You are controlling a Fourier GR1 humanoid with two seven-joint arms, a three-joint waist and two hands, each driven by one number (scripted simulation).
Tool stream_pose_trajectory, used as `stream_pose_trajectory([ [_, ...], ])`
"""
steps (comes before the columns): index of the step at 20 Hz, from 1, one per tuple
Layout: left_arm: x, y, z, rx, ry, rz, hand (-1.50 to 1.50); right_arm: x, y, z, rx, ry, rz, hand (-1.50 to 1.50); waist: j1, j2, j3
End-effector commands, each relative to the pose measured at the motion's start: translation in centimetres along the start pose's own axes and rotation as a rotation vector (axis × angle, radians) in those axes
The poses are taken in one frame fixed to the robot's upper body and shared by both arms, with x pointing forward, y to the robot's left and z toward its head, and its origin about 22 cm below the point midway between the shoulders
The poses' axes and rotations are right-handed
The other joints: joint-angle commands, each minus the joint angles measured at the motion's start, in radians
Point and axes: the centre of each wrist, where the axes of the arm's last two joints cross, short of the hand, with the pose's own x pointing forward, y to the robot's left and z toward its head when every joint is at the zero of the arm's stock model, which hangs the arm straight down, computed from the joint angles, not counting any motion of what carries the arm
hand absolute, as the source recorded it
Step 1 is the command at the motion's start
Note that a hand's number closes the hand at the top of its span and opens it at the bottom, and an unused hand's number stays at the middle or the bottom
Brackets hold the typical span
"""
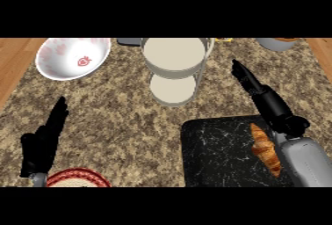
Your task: Pick the croissant from the tray and place it in the tiered basket
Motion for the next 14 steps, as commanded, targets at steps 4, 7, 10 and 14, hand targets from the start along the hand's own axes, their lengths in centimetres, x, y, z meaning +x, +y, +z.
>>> stream_pose_trajectory([
  [4,1.5,-2.3,-1.2,-0.163,-0.115,0.105,0.00,-1.4,1.5,-0.8,-0.186,0.172,-0.143,-1.50,-0.044,0.004,0.014],
  [7,0.8,-4.8,-0.5,-0.287,-0.128,0.150,0.00,-4.0,-0.4,1.0,-0.325,0.334,0.239,-1.50,-0.058,0.012,0.005],
  [10,-0.9,-5.4,-0.8,-0.329,-0.139,0.185,0.00,-6.0,7.0,0.4,-0.433,0.292,-0.233,-1.50,-0.039,0.010,0.015],
  [14,-1.0,-7.0,-1.0,-0.330,-0.152,0.185,0.00,-3.9,3.9,1.5,-0.413,0.143,-0.056,-1.50,-0.042,0.002,0.015],
])
